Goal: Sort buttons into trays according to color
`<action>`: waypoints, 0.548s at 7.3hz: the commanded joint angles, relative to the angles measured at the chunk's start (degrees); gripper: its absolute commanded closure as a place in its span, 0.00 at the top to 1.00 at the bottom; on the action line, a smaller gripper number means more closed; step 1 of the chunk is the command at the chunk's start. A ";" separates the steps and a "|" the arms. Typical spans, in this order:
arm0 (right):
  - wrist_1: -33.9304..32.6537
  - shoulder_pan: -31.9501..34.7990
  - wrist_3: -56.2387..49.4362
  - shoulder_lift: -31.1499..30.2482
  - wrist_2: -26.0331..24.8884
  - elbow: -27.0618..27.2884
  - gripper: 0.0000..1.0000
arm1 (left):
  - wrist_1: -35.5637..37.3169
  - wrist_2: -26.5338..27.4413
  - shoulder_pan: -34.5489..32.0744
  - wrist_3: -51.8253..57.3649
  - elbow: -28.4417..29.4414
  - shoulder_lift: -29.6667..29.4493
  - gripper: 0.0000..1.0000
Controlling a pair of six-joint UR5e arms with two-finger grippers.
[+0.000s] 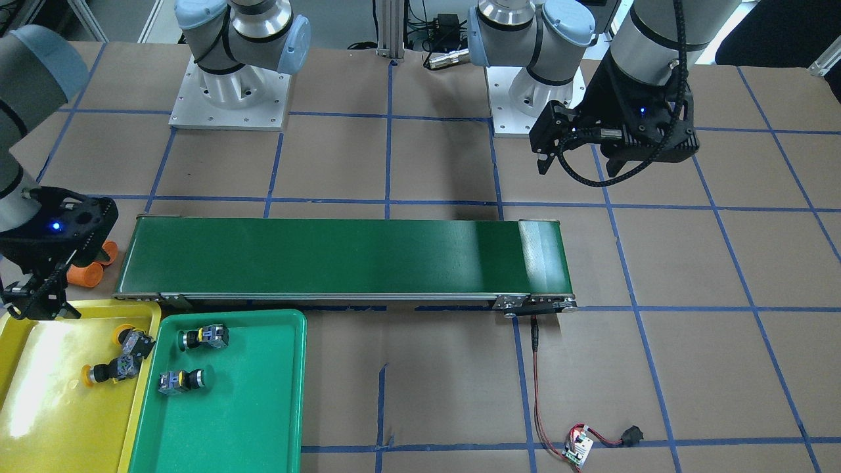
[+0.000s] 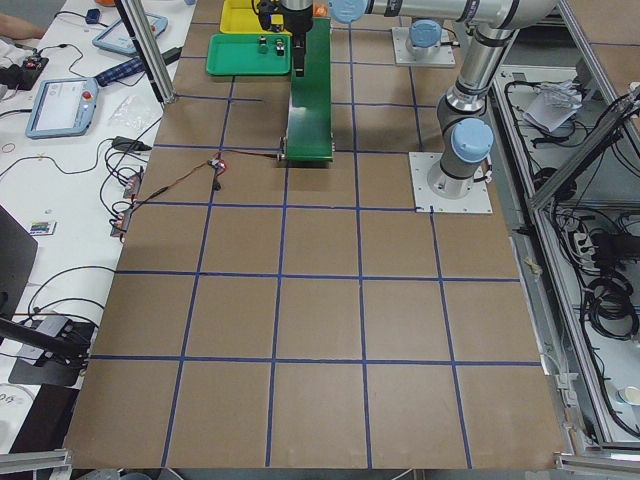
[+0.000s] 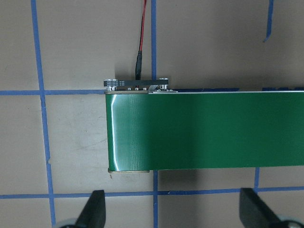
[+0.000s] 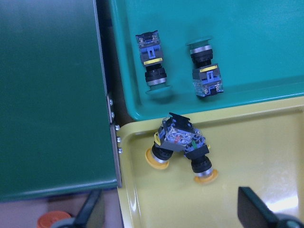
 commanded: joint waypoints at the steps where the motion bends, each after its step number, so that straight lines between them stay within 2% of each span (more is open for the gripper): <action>1: 4.47 6.10 7.64 -3.43 -0.06 -3.64 1.00 | -0.09 0.26 -0.09 0.38 0.00 0.61 1.00; 2: 9.80 8.03 8.61 -3.43 0.03 -8.02 1.00 | -0.09 0.26 -0.09 0.55 0.00 0.70 1.00; 3: 16.03 9.62 14.10 -4.22 0.12 -11.46 1.00 | -0.09 0.18 -0.09 0.55 0.09 0.79 1.00; 4: 19.31 12.07 20.51 -5.62 0.12 -12.88 1.00 | -0.09 0.26 -0.09 0.55 0.09 0.79 1.00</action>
